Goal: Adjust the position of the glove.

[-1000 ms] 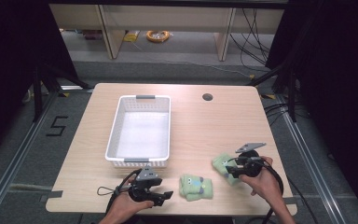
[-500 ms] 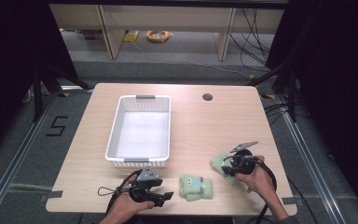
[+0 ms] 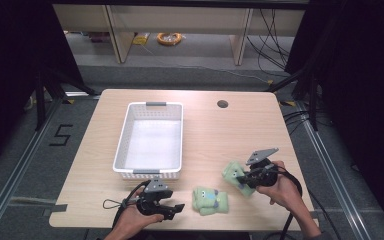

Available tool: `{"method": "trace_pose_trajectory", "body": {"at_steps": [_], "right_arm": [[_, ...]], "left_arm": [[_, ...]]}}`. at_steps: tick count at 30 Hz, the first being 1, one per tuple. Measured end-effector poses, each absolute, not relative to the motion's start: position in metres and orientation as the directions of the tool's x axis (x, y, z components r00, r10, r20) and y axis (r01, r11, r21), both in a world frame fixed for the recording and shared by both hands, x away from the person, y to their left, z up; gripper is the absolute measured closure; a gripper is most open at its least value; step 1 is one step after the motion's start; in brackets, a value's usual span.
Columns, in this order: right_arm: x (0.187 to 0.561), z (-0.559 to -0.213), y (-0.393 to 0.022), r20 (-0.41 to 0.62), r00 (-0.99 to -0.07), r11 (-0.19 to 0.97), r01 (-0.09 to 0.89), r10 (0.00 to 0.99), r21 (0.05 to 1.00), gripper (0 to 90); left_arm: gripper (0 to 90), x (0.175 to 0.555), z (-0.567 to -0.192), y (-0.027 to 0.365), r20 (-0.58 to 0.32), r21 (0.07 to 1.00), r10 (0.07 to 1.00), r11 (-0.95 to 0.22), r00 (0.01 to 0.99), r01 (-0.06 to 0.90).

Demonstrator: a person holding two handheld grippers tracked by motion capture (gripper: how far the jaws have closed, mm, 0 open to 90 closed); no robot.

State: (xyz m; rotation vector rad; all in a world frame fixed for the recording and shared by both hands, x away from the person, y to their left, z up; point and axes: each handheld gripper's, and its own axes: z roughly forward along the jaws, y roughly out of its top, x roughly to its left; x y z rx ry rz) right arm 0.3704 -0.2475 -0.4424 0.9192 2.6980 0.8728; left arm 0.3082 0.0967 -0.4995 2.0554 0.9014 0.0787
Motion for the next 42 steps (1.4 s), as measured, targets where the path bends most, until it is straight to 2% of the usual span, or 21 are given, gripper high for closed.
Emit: {"method": "trace_pose_trajectory", "body": {"at_steps": [2,6,17,34,36,38,40,41,42], "right_arm": [[0.364,-0.437,-0.239,0.049,-0.825,0.652,0.479,0.562,0.588,78.6],[0.357,-0.433,-0.219,0.002,-0.890,0.724,0.373,0.456,0.581,78.3],[0.347,-0.441,-0.180,0.090,-0.960,0.775,0.267,0.264,0.573,77.8],[0.366,-0.460,-0.169,0.123,-0.980,0.839,0.199,0.158,0.506,74.3],[0.369,-0.463,-0.170,0.116,-0.982,0.840,0.189,0.151,0.509,70.4],[0.368,-0.464,-0.172,0.129,-0.973,0.836,0.231,0.192,0.497,62.5],[0.367,-0.463,-0.174,0.117,-0.968,0.821,0.249,0.221,0.514,57.2],[0.367,-0.462,-0.174,0.111,-0.970,0.811,0.241,0.215,0.534,53.3],[0.364,-0.458,-0.176,0.109,-0.962,0.792,0.269,0.252,0.548,51.8]], "left_arm": [[35.2,0.308,-0.500,0.098,-0.266,0.729,0.630,-0.364,0.730,0.579],[35.1,0.308,-0.501,0.100,-0.267,0.733,0.625,-0.362,0.733,0.576],[35.1,0.308,-0.501,0.103,-0.268,0.738,0.633,-0.350,0.727,0.577],[35.1,0.308,-0.500,0.103,-0.261,0.737,0.630,-0.359,0.731,0.573],[35.1,0.308,-0.499,0.103,-0.260,0.739,0.628,-0.360,0.733,0.570],[35.1,0.308,-0.499,0.102,-0.260,0.739,0.627,-0.361,0.734,0.569],[35.1,0.309,-0.498,0.104,-0.245,0.733,0.618,-0.386,0.747,0.560],[35.1,0.308,-0.498,0.102,-0.256,0.738,0.626,-0.366,0.737,0.567],[35.1,0.308,-0.498,0.101,-0.265,0.741,0.628,-0.354,0.732,0.571]]}}
